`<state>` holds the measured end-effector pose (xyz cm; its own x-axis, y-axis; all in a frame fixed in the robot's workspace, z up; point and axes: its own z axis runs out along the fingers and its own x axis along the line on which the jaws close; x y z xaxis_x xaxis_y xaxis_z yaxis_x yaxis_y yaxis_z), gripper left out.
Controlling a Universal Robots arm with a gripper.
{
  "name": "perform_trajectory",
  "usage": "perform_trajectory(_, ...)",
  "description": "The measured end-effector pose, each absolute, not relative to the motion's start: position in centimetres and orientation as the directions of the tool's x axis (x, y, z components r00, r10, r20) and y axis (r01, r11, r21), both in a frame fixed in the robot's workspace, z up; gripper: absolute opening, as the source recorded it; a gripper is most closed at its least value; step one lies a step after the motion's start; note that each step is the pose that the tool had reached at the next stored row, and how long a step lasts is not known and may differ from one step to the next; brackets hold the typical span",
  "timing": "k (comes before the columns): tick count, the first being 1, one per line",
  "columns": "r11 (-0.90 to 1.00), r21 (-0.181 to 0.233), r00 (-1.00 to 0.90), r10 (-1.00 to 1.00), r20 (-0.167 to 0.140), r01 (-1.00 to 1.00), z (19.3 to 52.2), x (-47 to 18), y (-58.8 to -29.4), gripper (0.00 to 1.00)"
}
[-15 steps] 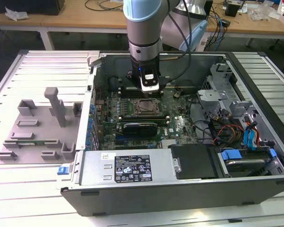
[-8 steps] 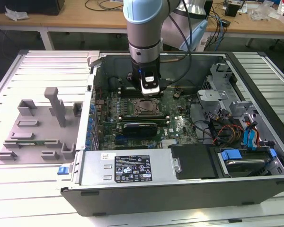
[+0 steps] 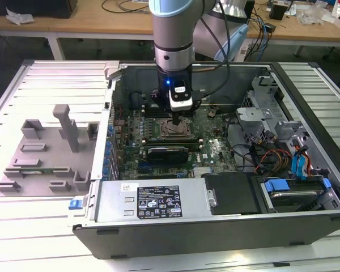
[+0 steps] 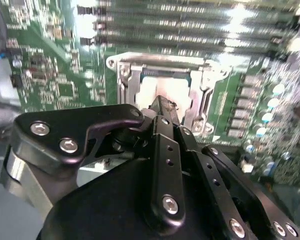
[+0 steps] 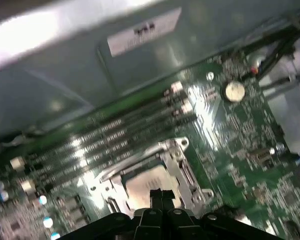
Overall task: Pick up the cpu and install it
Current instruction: 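Install the first cpu locking lever, then install the second cpu locking lever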
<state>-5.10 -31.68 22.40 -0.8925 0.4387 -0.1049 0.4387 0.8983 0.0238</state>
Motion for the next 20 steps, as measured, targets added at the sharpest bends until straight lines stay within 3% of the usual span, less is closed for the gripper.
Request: perform_trajectory(20,0.899,0.022,-0.893,0.437,-0.103,0.438,23.7,-5.1,-32.1,0.11)
